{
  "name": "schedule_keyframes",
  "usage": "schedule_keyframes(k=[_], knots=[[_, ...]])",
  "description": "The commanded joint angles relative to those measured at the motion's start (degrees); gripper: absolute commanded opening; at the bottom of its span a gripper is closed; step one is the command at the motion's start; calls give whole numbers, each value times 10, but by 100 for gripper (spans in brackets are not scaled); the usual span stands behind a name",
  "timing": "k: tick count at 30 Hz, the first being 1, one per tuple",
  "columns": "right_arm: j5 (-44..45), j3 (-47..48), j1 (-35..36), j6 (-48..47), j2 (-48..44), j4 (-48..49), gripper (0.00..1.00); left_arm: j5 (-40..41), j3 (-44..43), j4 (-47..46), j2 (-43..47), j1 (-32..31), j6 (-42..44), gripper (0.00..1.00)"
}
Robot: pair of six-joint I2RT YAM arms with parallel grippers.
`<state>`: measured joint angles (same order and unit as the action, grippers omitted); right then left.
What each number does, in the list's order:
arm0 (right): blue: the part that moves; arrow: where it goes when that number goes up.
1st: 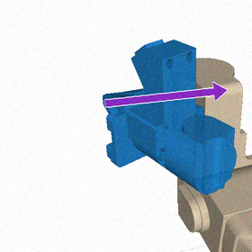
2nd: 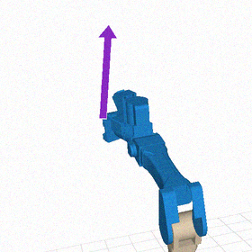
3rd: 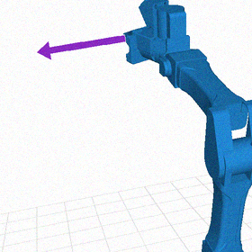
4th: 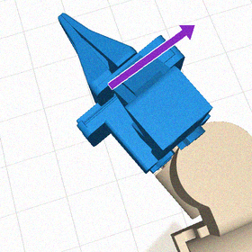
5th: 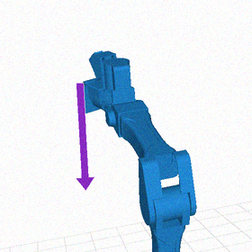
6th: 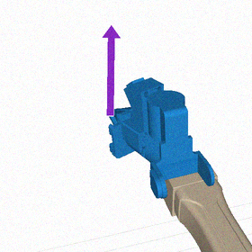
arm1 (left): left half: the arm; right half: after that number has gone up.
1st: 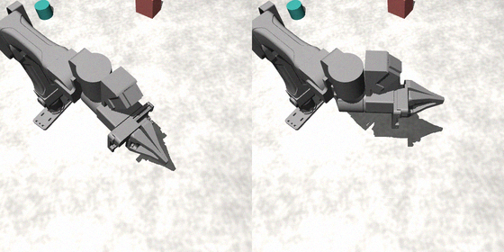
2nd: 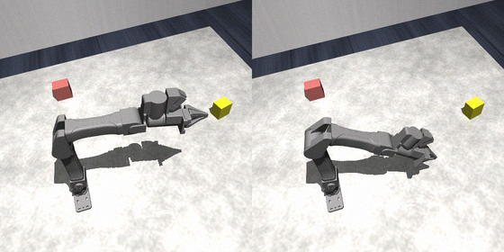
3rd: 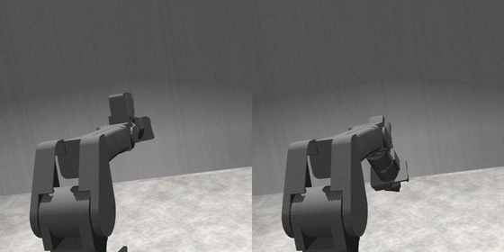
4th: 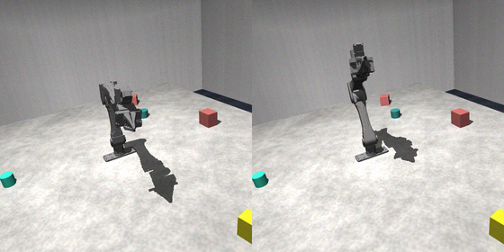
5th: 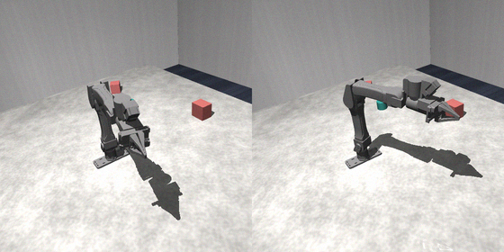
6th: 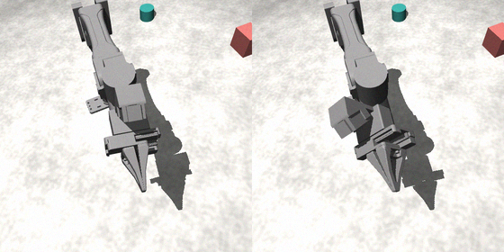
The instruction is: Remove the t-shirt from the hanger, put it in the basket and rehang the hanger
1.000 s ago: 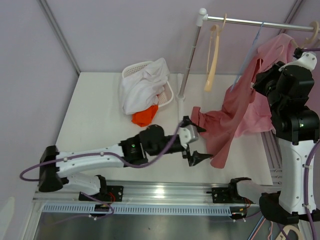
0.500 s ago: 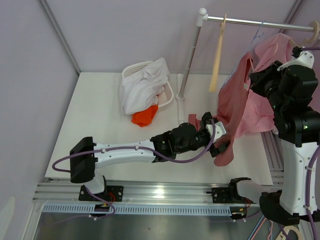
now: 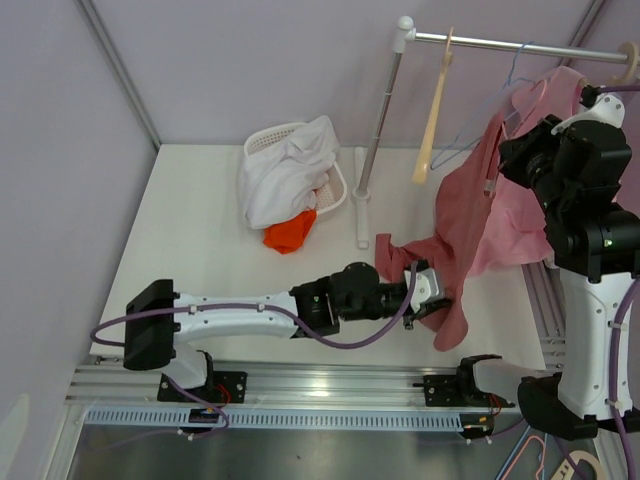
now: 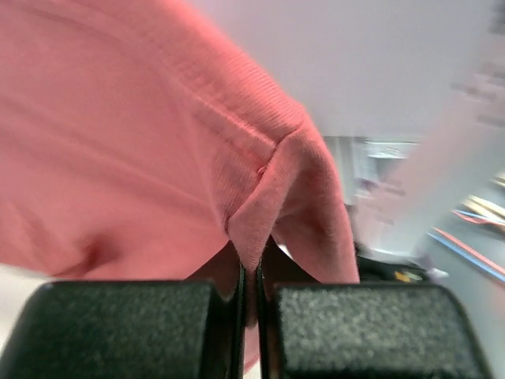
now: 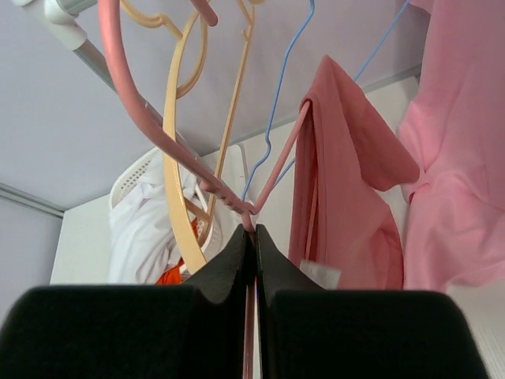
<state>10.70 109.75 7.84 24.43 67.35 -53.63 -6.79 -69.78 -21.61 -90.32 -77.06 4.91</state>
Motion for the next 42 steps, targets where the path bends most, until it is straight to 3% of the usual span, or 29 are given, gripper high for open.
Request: schedule_keyframes(k=[1, 7, 11, 14, 16, 17, 21, 23, 26, 30, 34, 38, 42], knots=[[21, 34, 0, -9, 15, 34, 0, -42, 31, -42, 48, -67, -27, 1], [19, 52, -6, -12, 27, 30, 0, -27, 71, -70, 59, -194, -32, 1], [18, 63, -8, -14, 25, 19, 0, -45, 122, -113, 49, -198, -44, 1], [5, 87, -9, -16, 29, -4, 0, -36, 114, -85, 34, -190, -42, 1], [-11, 99, -8, -11, 28, -21, 0, 17, 103, -48, 24, -161, -85, 1], [-20, 105, -8, -10, 26, -39, 0, 11, 81, -28, 19, -103, -114, 1], [-9, 97, -7, -10, -3, -75, 0, -160, -18, 39, -39, 80, -316, 1], [-2, 99, -7, -13, -8, -97, 0, -184, -34, 38, -57, 150, -343, 1], [1, 100, -8, -16, -14, -126, 0, -153, -143, 118, -114, 213, -345, 1], [34, 99, -8, -29, -20, -135, 0, -161, -198, 182, -155, 257, -372, 1], [85, 115, -8, -39, -13, -120, 0, -162, -169, 182, -126, 275, -367, 1], [118, 159, -11, -40, 41, -111, 0, -119, -102, 264, -39, 255, -328, 1], [143, 180, -19, -44, 77, -85, 0, -56, 61, 268, 77, 252, -321, 1]])
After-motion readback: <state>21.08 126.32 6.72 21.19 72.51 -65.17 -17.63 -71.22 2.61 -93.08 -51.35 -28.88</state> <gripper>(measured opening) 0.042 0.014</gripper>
